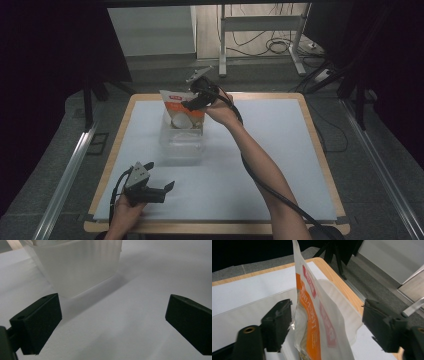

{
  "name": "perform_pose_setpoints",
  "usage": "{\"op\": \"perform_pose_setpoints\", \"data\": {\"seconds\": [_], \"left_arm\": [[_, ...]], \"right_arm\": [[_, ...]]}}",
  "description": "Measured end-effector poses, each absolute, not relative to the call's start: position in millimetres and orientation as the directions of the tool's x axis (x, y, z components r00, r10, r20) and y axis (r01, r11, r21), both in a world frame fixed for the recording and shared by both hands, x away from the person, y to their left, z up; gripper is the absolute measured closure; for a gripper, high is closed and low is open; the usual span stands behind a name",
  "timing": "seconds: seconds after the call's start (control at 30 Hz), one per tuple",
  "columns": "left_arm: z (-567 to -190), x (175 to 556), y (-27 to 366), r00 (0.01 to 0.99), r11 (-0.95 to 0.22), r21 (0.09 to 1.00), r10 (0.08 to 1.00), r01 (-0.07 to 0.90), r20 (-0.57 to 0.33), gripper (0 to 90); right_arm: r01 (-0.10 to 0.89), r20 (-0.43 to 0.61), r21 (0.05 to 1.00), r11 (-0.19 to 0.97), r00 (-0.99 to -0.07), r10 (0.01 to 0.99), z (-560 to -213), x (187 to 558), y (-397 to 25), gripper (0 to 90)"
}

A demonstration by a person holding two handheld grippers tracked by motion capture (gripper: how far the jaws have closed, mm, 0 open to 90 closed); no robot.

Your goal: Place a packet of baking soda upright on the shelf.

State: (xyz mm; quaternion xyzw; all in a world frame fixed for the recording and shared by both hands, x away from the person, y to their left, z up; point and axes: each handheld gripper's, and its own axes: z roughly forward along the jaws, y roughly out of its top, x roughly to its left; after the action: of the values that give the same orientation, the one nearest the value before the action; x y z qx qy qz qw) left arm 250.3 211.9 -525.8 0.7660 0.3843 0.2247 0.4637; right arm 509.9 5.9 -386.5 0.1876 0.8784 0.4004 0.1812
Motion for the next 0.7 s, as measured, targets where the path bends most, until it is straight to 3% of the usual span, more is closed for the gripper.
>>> {"op": "perform_pose_setpoints", "data": {"seconds": [0.4, 0.7], "left_arm": [[-526.0, 250.3, 212.0, 0.605, -0.280, 0.881, 0.796, 0.381, -0.008, 0.7], [-526.0, 250.3, 211.2, 0.607, -0.286, 0.880, 0.795, 0.379, -0.003, 0.8]], "right_arm": [[0.188, -0.154, 0.781, 0.595, -0.866, 0.476, -388.5, 495.9, -16.1, 11.9], [0.232, -0.124, 0.805, 0.547, -0.835, 0.537, -396.4, 458.7, -66.6, 3.4]]}}
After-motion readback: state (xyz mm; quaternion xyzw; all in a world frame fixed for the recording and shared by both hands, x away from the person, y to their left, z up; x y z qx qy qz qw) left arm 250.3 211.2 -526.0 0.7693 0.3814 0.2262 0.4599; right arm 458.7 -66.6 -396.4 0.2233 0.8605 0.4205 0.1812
